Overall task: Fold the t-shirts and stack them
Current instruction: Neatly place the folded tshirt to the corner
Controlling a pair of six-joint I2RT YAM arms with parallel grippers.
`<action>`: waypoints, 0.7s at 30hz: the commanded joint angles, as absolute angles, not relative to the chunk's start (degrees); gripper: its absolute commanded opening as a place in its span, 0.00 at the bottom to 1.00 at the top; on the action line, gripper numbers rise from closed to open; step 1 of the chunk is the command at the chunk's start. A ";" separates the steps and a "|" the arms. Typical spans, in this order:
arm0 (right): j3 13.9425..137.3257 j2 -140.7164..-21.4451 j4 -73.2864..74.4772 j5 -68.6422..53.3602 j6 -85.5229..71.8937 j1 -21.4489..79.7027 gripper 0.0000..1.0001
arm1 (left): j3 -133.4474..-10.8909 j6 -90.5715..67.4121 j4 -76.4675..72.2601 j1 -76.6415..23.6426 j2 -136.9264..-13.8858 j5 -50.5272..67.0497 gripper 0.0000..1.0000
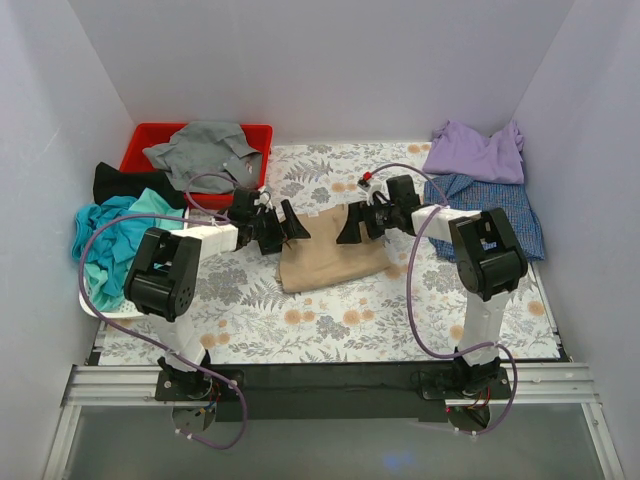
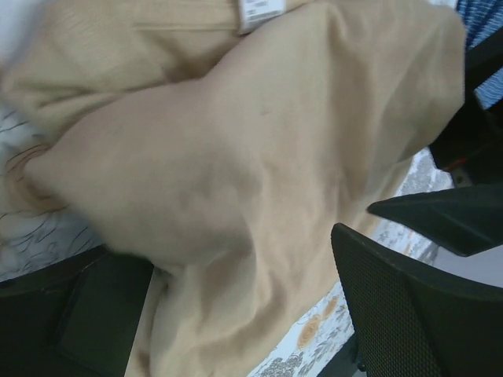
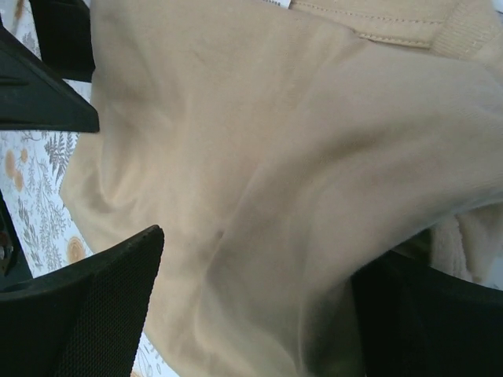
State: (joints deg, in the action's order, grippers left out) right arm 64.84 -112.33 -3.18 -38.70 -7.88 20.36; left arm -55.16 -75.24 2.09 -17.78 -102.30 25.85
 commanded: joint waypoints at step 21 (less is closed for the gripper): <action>67.74 -109.61 2.97 -17.34 -17.05 24.70 0.01 | -56.95 -73.75 6.93 -19.16 -101.70 27.61 0.91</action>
State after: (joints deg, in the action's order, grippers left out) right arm 65.39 -113.40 -2.92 -29.52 -17.63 25.41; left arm -55.51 -76.82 -1.08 -18.65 -104.31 31.22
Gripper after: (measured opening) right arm 0.090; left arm 0.905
